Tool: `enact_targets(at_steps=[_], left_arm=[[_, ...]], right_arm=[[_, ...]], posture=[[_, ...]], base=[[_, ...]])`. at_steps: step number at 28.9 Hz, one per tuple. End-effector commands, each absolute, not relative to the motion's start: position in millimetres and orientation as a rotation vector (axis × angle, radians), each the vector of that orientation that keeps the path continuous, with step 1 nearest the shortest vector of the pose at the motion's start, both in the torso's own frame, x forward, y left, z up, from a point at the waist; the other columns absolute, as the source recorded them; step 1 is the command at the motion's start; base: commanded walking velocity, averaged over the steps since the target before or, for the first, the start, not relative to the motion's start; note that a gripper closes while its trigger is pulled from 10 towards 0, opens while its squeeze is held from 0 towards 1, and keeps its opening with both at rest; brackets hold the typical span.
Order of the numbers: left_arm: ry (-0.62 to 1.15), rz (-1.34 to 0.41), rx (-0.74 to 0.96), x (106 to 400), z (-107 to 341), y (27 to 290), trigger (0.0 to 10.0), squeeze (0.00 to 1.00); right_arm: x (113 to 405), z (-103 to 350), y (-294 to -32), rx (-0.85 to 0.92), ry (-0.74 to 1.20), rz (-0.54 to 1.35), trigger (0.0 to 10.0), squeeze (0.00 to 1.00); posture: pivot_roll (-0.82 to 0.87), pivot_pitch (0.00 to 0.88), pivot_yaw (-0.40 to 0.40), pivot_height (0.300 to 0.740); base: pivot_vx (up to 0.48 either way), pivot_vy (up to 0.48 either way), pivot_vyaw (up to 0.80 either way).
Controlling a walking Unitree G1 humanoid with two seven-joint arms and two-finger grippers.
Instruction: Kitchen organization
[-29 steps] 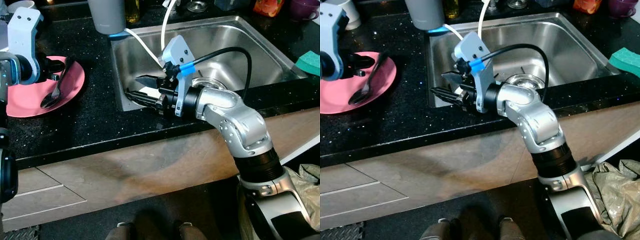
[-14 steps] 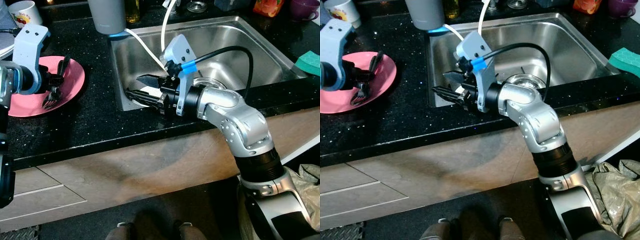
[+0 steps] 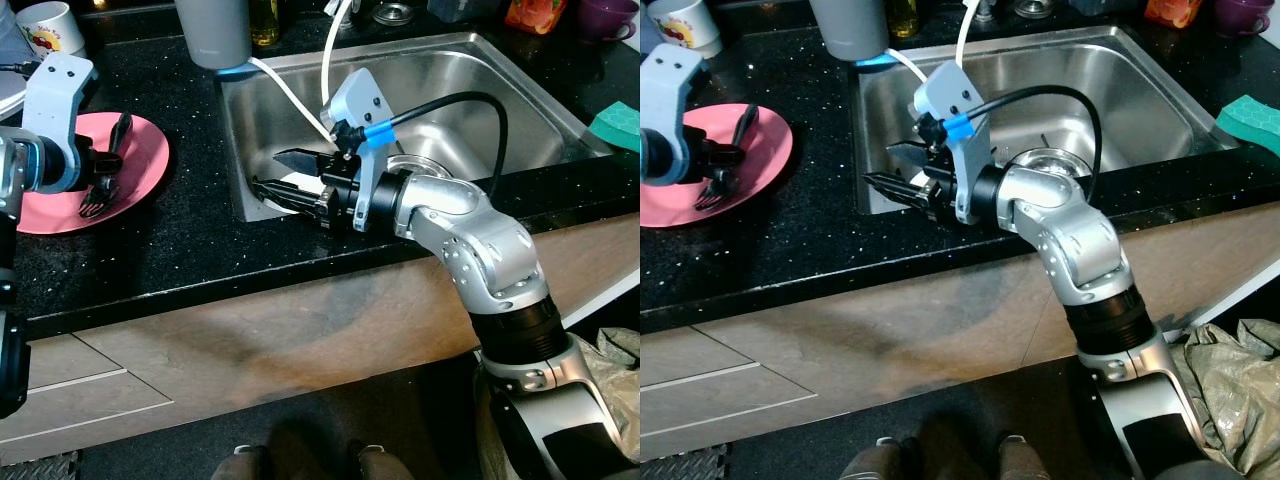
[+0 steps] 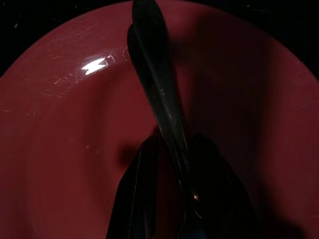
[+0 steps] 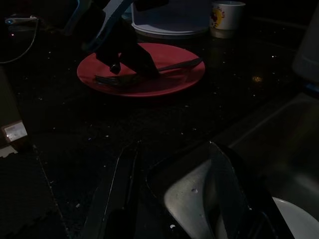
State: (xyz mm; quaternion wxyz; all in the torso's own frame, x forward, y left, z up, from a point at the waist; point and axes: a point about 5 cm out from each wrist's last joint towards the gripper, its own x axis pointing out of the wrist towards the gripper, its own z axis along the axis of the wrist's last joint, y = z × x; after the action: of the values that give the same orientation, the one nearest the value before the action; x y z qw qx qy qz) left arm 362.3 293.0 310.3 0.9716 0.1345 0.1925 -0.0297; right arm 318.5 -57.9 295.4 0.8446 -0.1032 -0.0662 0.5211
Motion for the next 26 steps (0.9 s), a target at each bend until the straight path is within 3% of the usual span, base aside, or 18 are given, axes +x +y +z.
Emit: enact_targets(at_steps=[1,5,6,20,26], left_arm=[[0.406,-0.007,0.276,357.8,311.5,304.8,10.0,0.00],[0.408,-0.010,0.269,357.8,310.3,304.8,10.0,0.00],[0.399,-0.007,0.264,358.0,311.3,304.6,0.0,0.00],[0.279,0.002,0.261,360.5,332.4,299.9,0.0,0.00],[-0.015,-0.047,0.182,362.1,372.5,286.2,0.0,0.00]], right_arm=[[314.0,298.0,-55.0,-0.225,-0.153,1.122,10.0,0.00],[315.0,297.6,-54.8,-0.227,-0.151,1.122,10.0,0.00],[315.8,297.4,-55.0,-0.228,-0.151,1.120,10.0,0.00],[315.6,299.3,-56.2,-0.231,-0.154,1.117,10.0,0.00],[315.8,300.3,-56.6,-0.230,-0.156,1.115,10.0,0.00]], posture=[[0.02,0.202,0.013,0.740],[0.02,0.202,0.013,0.740],[0.01,0.201,0.013,0.740],[0.01,0.201,0.014,0.740],[0.01,0.203,0.013,0.740]], base=[[0.000,0.000,0.00],[0.000,0.000,0.00],[0.000,0.000,0.00],[0.000,0.000,0.00],[0.000,0.000,0.00]])
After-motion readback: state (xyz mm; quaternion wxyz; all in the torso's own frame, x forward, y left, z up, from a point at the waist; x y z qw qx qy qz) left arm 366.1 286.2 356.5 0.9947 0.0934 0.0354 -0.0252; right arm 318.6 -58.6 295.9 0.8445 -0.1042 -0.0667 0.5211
